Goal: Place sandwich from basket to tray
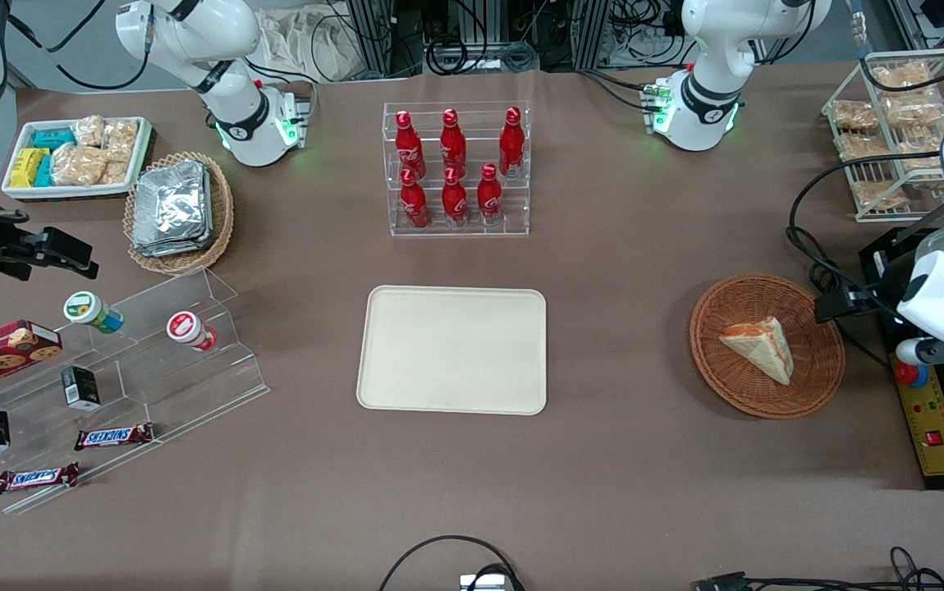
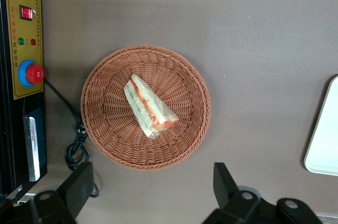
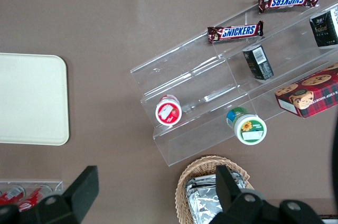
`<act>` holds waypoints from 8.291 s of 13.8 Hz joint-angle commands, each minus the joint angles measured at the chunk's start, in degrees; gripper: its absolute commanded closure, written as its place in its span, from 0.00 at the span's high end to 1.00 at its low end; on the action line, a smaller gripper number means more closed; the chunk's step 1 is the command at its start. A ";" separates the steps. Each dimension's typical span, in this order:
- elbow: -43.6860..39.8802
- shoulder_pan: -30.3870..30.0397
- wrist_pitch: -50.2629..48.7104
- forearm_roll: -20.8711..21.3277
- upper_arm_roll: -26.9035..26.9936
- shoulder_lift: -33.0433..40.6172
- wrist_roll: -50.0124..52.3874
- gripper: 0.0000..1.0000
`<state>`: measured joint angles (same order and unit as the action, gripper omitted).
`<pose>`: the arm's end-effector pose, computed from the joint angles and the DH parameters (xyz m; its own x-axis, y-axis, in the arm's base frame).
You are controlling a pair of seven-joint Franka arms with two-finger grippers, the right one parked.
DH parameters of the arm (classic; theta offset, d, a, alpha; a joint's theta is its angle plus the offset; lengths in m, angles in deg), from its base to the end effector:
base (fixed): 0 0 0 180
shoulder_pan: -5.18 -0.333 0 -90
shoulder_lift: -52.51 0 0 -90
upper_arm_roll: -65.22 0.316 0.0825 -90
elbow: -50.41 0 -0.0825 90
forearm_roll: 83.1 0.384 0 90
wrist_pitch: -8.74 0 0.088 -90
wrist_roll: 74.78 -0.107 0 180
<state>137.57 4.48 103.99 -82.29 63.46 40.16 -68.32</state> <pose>0.6203 -0.0084 0.5288 0.9930 0.0931 -0.0729 0.0922 -0.9956 -0.0157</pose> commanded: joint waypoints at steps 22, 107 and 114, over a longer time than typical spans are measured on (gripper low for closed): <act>28.06 -3.08 29.99 -3.44 0.79 -1.01 39.50 1.00; 12.00 4.06 0.74 1.13 -1.32 8.66 7.35 1.00; -4.62 0.44 -5.24 2.10 -0.97 -0.22 5.57 1.00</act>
